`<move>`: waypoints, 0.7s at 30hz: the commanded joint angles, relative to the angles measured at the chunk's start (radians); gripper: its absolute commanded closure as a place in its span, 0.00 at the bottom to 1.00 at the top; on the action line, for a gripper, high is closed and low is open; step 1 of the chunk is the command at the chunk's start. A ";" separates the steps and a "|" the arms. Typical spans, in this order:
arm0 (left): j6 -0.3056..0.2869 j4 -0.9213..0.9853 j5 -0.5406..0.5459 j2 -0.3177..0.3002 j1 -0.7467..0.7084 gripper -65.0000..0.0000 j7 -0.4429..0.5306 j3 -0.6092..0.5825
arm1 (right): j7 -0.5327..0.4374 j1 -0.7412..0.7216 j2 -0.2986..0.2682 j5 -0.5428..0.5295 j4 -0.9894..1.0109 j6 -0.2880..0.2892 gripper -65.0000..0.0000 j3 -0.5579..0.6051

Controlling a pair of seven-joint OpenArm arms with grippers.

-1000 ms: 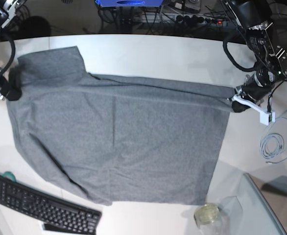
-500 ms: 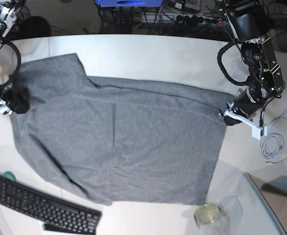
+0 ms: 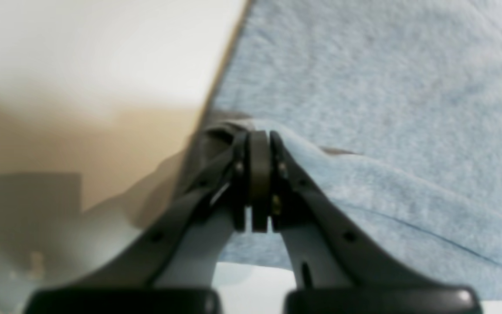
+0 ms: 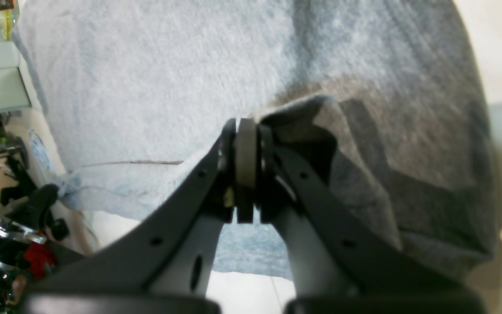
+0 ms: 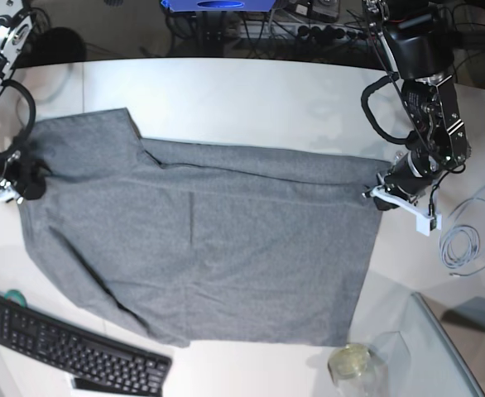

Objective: Layout the t-shirt on the table in an organized manner, then fold the t-shirt properly

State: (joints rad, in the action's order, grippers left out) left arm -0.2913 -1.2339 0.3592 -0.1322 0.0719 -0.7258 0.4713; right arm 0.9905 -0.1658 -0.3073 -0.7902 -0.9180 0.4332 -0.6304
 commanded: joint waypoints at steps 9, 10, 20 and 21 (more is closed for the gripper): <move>-0.003 -0.005 0.007 -0.011 0.062 1.00 0.019 -0.007 | -0.048 -0.025 -0.019 -0.013 -0.016 0.006 0.88 -0.012; -0.003 -0.001 0.007 -0.011 0.064 1.00 0.019 -0.007 | -0.048 -0.024 -0.019 -0.013 -0.023 0.006 0.78 -0.012; -0.006 -0.031 0.018 -0.017 0.070 0.21 0.019 0.007 | -0.054 0.174 0.072 -0.090 -0.454 0.006 0.43 -0.088; -0.007 -0.065 0.018 -0.017 0.064 0.14 0.019 0.024 | -0.051 0.217 0.095 -0.088 -0.536 0.006 0.43 -0.115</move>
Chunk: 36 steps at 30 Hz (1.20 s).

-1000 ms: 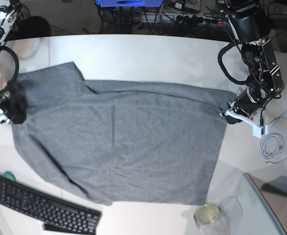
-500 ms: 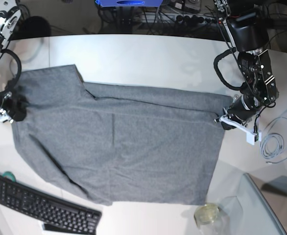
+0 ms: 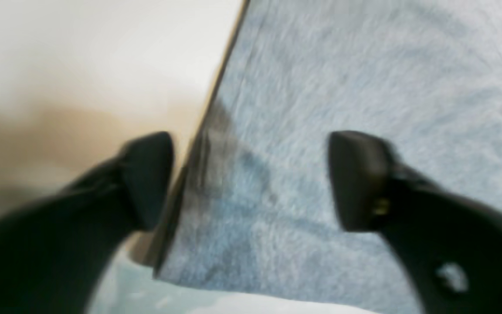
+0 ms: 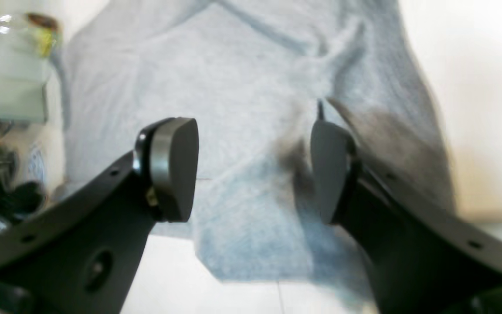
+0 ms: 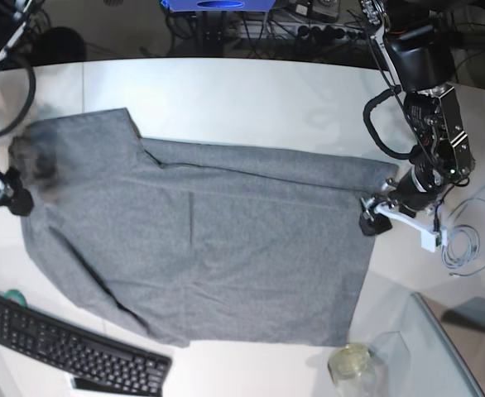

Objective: Layout the t-shirt on the table in an organized manner, then fold the t-shirt properly

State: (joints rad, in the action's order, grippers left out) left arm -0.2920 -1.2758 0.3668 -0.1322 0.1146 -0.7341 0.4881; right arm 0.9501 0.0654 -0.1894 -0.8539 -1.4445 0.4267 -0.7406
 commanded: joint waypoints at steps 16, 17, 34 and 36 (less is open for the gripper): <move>-0.332 -0.318 0.007 0.003 -0.407 0.03 0.097 0.416 | -0.165 0.212 0.121 0.190 -0.031 -0.044 0.30 -0.041; -0.346 -0.307 0.005 0.004 -0.424 0.03 0.127 0.432 | -0.165 0.205 0.118 0.198 -0.012 -0.025 0.30 -0.041; -0.359 -0.222 0.007 0.007 -0.484 0.03 0.189 0.447 | -0.168 0.158 0.113 0.201 0.052 0.005 0.53 -0.040; -0.359 -0.222 0.005 0.007 -0.484 0.03 0.189 0.449 | -0.168 0.150 0.113 0.201 0.055 0.005 0.53 -0.040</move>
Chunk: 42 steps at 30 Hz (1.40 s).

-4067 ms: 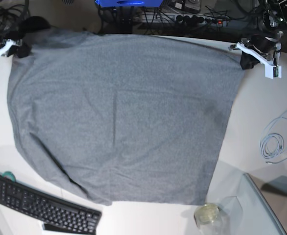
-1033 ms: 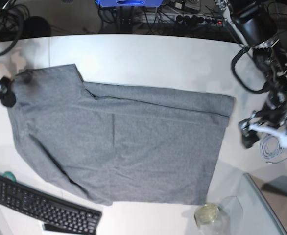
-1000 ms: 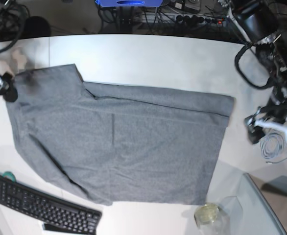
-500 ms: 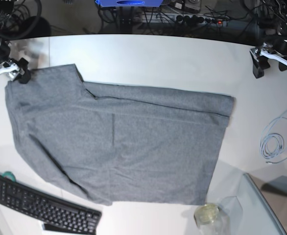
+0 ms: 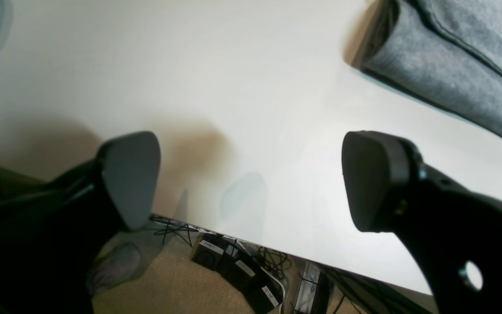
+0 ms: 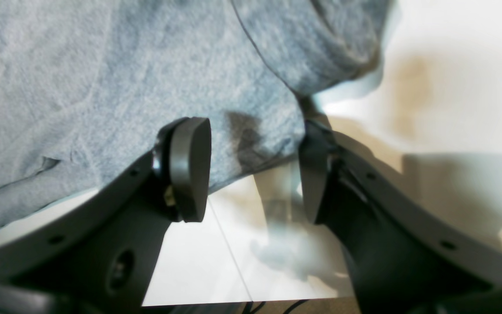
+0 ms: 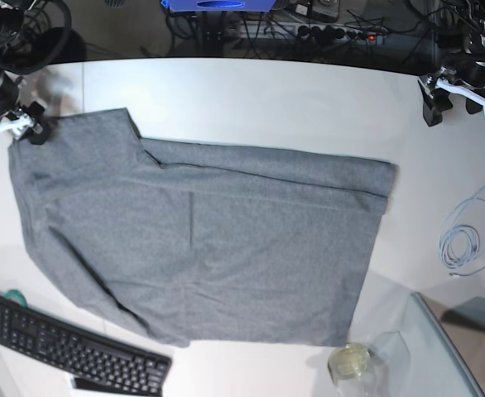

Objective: Layout the t-shirt on the table in an organized manner, then fold the t-shirt properly

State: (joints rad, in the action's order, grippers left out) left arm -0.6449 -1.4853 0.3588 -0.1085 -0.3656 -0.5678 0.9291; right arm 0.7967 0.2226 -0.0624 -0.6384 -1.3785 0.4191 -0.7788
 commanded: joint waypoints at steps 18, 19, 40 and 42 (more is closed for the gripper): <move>-0.006 -0.011 0.010 -0.020 -0.002 0.03 0.022 0.002 | 0.169 -0.091 -0.032 -0.019 -0.074 0.010 1.00 -0.001; -0.006 -0.011 0.010 -0.020 -0.002 0.03 0.022 0.002 | 0.189 -0.111 -0.032 -0.018 -0.074 0.008 1.00 -0.003; -0.006 -0.011 0.009 -0.020 -0.005 0.03 0.022 0.006 | 0.148 -0.484 -0.084 -0.014 0.209 -0.096 1.00 -0.001; -0.006 -0.011 0.007 -0.020 -0.005 0.03 0.022 0.006 | 0.142 -0.496 -0.095 -0.014 0.225 -0.099 1.00 -0.001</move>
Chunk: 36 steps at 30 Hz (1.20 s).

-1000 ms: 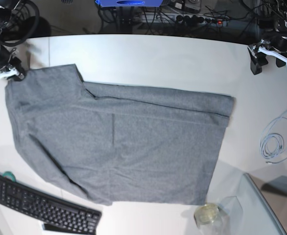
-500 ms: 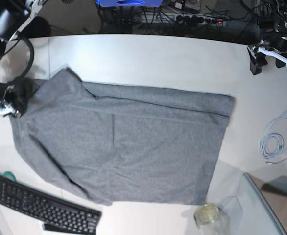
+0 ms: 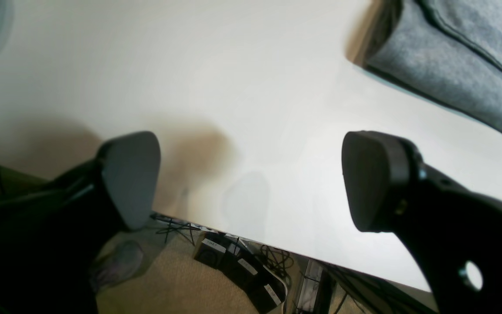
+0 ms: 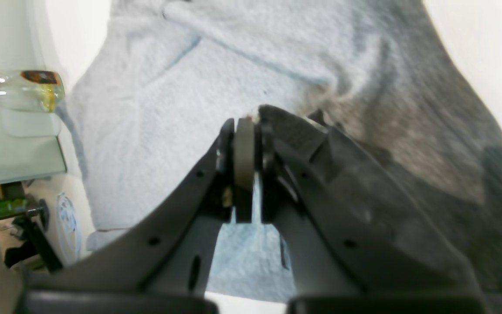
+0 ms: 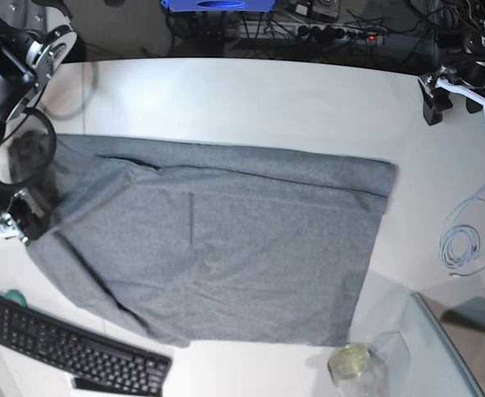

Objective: Layout the t-shirt on the table in an organized manner, then fold the t-shirt properly

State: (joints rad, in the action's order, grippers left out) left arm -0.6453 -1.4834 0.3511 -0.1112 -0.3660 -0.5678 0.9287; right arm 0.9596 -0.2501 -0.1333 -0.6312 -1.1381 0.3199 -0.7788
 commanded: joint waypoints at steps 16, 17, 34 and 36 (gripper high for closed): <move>-0.006 -0.012 0.015 -0.012 -0.005 0.03 0.022 -0.001 | -0.244 -0.105 -0.033 -0.022 0.155 -0.020 0.65 -0.001; -0.006 -0.012 0.015 -0.012 -0.005 0.03 0.022 -0.001 | -0.215 -0.102 -0.038 -0.022 0.142 -0.020 0.55 -0.001; 0.015 -0.009 0.016 -0.009 0.054 1.00 0.024 -0.311 | -0.139 0.493 -0.159 -0.019 -0.440 -0.018 0.38 0.163; 0.071 -0.009 0.016 -0.009 0.091 1.00 0.025 -0.369 | -0.187 0.524 -0.188 -0.019 -0.440 -0.021 0.29 0.233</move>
State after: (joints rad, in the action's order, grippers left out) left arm -0.5694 -1.4765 0.3527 -0.1059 -0.2779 -0.5644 0.5533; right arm 0.7837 0.2691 -0.3069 -0.6334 -1.5597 0.2939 -0.5377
